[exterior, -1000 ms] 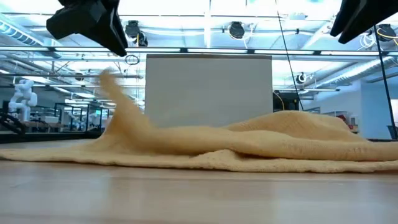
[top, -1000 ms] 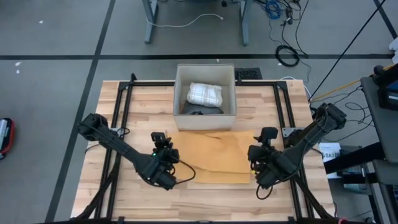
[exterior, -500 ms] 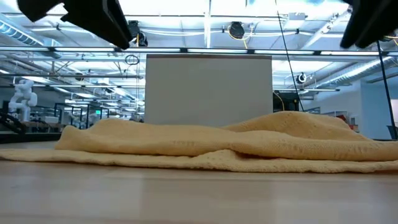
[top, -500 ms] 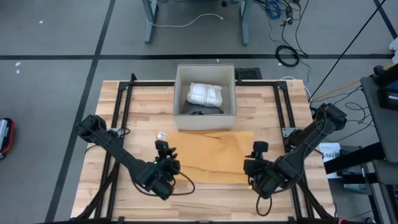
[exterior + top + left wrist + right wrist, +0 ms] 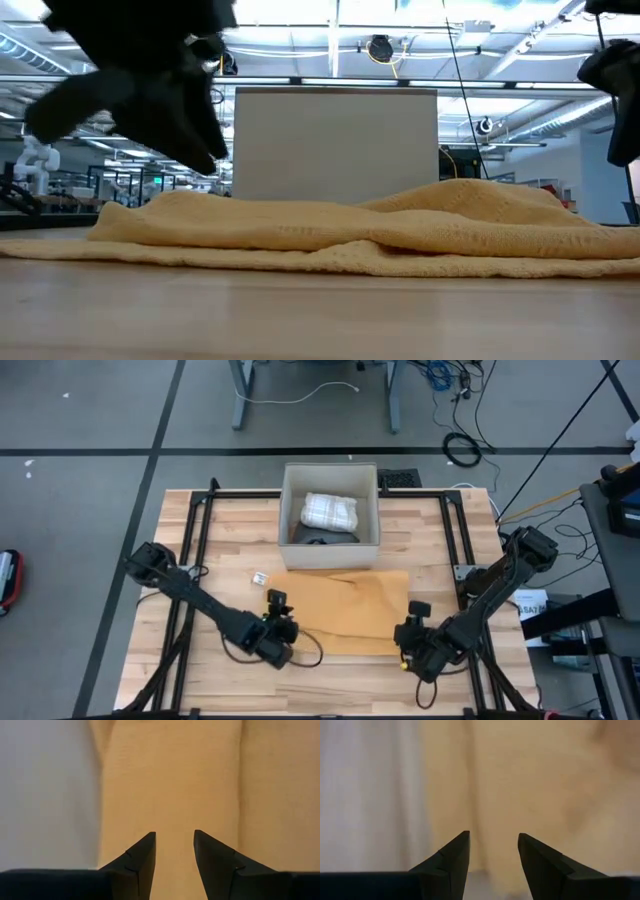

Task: Fold towel
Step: Fold the orange towel

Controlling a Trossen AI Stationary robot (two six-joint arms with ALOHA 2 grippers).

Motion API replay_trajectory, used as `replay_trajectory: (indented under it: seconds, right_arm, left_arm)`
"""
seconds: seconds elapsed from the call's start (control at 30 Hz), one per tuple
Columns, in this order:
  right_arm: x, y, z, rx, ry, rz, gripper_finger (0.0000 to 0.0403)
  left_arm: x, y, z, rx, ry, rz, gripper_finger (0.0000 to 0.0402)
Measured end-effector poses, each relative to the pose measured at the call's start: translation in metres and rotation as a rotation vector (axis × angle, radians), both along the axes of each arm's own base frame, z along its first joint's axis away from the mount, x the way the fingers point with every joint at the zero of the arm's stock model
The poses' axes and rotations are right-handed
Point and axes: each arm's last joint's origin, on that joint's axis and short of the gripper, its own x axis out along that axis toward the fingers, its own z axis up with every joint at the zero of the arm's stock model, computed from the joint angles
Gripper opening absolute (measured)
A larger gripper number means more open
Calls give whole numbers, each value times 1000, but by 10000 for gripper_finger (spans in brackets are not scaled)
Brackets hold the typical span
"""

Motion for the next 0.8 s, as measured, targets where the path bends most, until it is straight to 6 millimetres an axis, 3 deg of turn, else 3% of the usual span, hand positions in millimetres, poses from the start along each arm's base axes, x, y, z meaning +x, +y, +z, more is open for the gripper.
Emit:
replay_trajectory:
  seconds: [0.17, 0.53, 0.8]
  right_arm:
    - [4, 9, -8, 73, -102, 56, 149]
    - [10, 15, -40, 13, -39, 63, 96]
    - [11, 17, -52, -31, -3, 94, 89]
  left_arm:
    - [18, 17, -7, -73, -59, -24, 140]
    - [46, 47, -3, -242, -89, -110, 140]
    - [47, 44, -4, -282, -38, -249, 140]
